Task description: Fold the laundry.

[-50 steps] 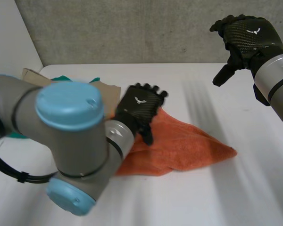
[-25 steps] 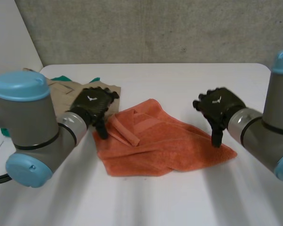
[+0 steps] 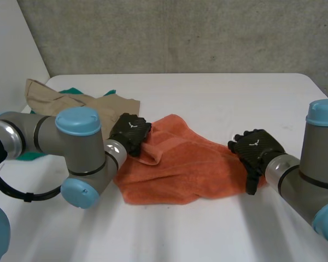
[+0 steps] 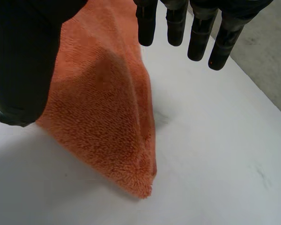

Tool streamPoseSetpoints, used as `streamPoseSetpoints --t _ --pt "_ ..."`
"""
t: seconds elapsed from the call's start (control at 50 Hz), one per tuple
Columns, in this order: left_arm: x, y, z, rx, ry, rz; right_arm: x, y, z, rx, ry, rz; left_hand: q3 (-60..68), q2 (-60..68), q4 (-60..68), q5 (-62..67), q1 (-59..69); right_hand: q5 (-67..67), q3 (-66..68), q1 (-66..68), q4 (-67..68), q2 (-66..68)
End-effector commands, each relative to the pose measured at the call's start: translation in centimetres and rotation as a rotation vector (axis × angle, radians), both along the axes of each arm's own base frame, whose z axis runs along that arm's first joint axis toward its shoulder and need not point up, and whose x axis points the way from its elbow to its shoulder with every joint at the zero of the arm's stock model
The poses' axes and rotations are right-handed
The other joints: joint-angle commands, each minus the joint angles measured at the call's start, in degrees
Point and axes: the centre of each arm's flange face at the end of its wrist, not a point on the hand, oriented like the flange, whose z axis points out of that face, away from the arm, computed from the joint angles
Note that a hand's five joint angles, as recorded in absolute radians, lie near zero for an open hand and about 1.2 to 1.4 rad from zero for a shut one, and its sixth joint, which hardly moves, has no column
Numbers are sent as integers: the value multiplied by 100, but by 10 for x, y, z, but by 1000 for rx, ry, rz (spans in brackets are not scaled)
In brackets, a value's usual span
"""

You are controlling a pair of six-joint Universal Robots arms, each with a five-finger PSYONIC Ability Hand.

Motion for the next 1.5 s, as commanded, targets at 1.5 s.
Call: streamPoseSetpoints --t 1.5 --pt "51 89 316 -649 616 -59 80 -70 -30 616 -605 -52 1293 1250 1204 1440 1383 4394 4464 4560 4355 4445"
